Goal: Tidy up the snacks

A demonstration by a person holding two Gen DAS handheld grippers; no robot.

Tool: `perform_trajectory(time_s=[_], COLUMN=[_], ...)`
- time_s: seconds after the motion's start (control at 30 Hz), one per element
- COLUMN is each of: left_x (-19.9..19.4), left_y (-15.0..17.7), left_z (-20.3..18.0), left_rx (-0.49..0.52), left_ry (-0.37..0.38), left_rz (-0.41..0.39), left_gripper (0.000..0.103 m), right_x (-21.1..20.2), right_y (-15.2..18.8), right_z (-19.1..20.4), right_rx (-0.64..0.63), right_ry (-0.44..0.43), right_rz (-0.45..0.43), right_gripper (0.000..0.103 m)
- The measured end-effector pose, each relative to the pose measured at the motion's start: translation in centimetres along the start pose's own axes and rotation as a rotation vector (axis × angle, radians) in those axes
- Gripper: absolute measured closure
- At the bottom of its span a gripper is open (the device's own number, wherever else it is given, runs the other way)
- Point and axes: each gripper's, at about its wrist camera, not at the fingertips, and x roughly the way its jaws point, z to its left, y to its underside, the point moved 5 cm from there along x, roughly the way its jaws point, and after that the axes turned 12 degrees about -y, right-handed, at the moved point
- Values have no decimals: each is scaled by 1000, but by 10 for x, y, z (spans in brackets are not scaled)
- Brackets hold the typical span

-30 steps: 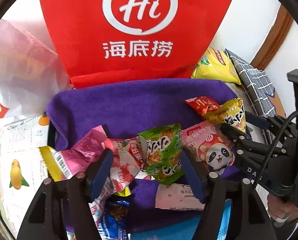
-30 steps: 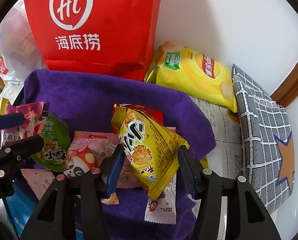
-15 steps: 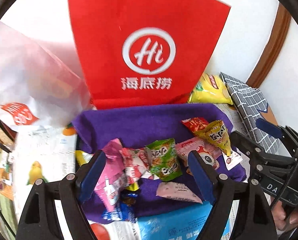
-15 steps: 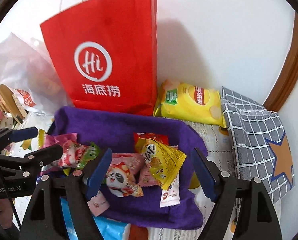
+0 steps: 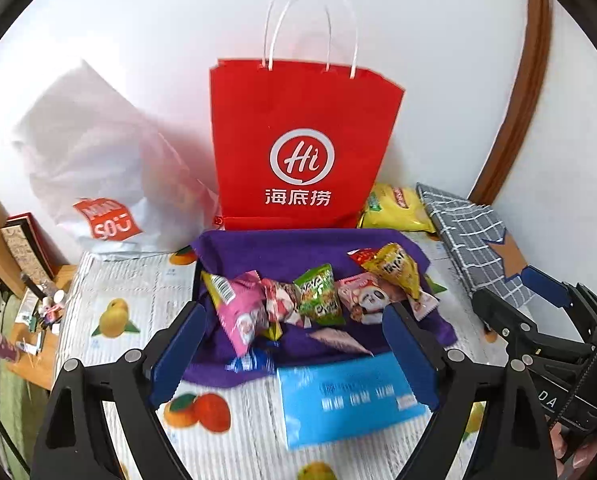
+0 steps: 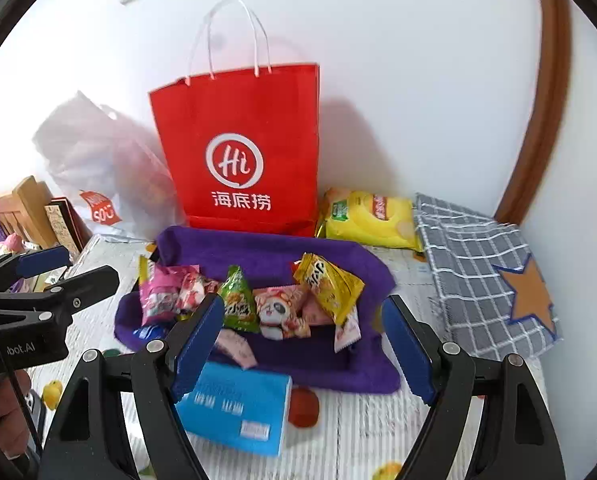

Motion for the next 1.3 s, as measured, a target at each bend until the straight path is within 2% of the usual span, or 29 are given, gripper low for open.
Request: perform_trajectory(time_s=[0.1,0.17,0.37,0.57,0.8,1.03,1.3], left_x=[-22,-37,-82,-114,-137,-146,-147], left_y=[15,25,59,84,97,103,105], left_z=[1,1,9,21,16,4,0], left_rx=[8,8,-26,-74,-62,-37,-32], left_ry=[-6,-10,-35,-62,-82,-73,-72], left_rz=[-29,-49,-107,-144,-179,-190,-188], left_gripper=[12,12,10,8,8,8,8], right_x=[-25,-40,-84,-122,-156,-159,-161], right_y=[14,23,53,79,94,104,106], right_z=[7,11,19,20,14,8,8], right_rx=[3,4,20,30,60,65,67], right_ry=[6,8,14,32,29,65,56], right_rz=[-29,-49,-99,-118,-147,-130,-130], right_gripper=[15,6,1,0,0,0,0])
